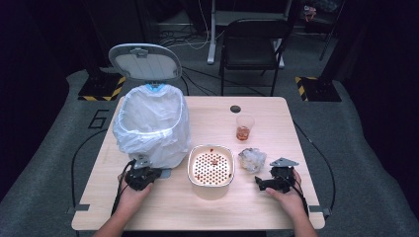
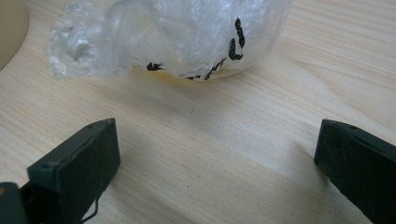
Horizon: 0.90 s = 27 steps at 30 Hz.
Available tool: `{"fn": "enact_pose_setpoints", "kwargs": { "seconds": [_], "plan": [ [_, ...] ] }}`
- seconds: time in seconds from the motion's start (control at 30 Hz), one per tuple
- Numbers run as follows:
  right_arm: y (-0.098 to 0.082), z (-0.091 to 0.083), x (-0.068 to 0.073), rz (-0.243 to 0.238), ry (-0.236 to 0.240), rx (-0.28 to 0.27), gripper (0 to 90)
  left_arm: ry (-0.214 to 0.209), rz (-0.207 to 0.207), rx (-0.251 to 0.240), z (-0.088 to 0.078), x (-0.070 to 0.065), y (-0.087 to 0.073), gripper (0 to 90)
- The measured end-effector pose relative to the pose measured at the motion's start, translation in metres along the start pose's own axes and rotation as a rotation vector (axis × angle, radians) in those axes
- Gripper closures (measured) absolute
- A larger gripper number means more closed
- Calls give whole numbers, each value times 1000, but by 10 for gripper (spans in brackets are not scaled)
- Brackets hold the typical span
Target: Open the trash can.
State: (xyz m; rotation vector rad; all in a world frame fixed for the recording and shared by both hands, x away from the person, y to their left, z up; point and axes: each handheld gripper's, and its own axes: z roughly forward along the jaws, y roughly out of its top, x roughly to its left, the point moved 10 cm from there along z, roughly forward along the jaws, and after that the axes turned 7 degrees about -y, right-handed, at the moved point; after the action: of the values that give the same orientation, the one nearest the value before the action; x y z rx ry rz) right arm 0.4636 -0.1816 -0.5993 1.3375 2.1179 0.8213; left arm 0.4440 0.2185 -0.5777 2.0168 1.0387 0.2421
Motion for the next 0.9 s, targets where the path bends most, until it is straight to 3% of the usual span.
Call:
{"fn": "enact_pose_setpoints", "kwargs": {
  "seconds": [0.33,0.37,0.43,0.47,0.5,0.63,0.73,0.9],
  "plan": [
    [-1,-3,1,-6,6,17,35,-18,-21,-5,-1,2,0,900],
    [0,-4,3,26,3,28,57,-17,-19,-4,-1,2,0,900],
    [0,-7,4,8,4,35,86,-17,-18,-1,-1,2,0,900],
    [0,-9,3,-24,9,31,86,-14,-16,0,-1,2,0,900],
    [1,-11,5,-15,3,34,86,-15,-14,0,-1,2,0,900],
    [8,-22,6,-28,-10,13,77,-17,-21,-1,-1,2,0,900],
    [21,-32,9,4,20,-20,0,-11,-8,8,-2,2,-1,900],
    [36,-35,13,23,52,-33,0,-11,-14,5,-1,2,-1,900]
  ]
}}
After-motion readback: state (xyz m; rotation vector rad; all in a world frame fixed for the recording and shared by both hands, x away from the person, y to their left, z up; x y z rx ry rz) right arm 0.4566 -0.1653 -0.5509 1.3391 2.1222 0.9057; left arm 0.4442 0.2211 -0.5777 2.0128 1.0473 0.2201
